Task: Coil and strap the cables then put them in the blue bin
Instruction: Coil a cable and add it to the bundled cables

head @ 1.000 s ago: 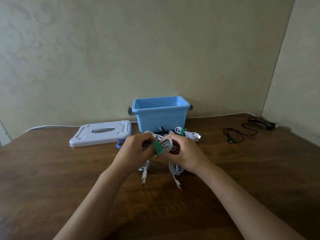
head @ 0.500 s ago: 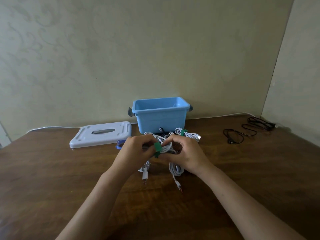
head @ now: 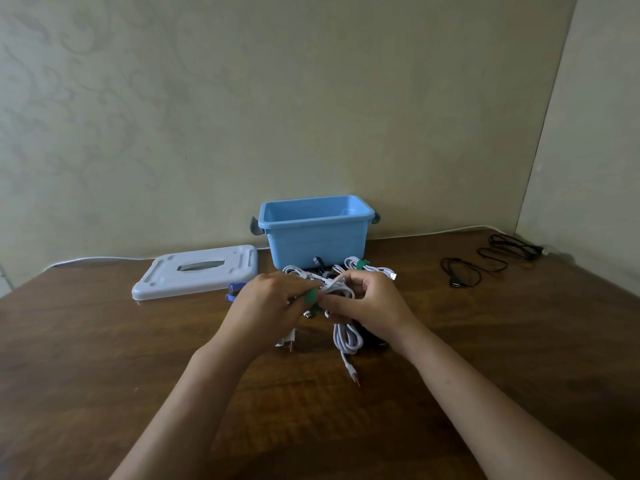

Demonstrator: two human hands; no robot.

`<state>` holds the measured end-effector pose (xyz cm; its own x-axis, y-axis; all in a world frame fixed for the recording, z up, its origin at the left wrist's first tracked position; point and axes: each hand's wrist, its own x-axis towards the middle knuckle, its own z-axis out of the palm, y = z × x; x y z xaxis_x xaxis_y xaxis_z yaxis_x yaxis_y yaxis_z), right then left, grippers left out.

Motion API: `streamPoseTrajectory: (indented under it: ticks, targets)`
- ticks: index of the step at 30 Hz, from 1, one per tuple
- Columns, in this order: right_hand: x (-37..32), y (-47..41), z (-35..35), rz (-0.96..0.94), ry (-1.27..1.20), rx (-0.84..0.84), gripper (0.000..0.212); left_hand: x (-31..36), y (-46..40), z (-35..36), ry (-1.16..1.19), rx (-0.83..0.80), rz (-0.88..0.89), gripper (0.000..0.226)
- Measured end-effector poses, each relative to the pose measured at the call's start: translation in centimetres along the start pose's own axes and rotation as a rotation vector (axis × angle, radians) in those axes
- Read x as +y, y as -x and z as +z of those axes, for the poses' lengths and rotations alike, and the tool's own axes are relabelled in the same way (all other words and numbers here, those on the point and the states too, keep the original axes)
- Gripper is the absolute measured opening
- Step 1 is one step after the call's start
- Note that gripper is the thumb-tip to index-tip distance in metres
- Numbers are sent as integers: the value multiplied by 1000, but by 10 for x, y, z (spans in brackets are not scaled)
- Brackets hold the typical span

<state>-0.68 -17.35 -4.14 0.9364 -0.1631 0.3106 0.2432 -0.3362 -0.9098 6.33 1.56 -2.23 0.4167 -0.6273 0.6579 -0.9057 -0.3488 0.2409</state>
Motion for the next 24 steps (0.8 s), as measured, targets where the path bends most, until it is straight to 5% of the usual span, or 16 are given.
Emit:
streamPoseTrajectory:
  ticks: [11,24]
  targets:
    - [-7,0,-1,167,-148,-24,23,2,0,2,-94,-43,39,20]
    - [-2,-3,-4,204,-227,37,24,16,1,5,-68,-135,-61,57]
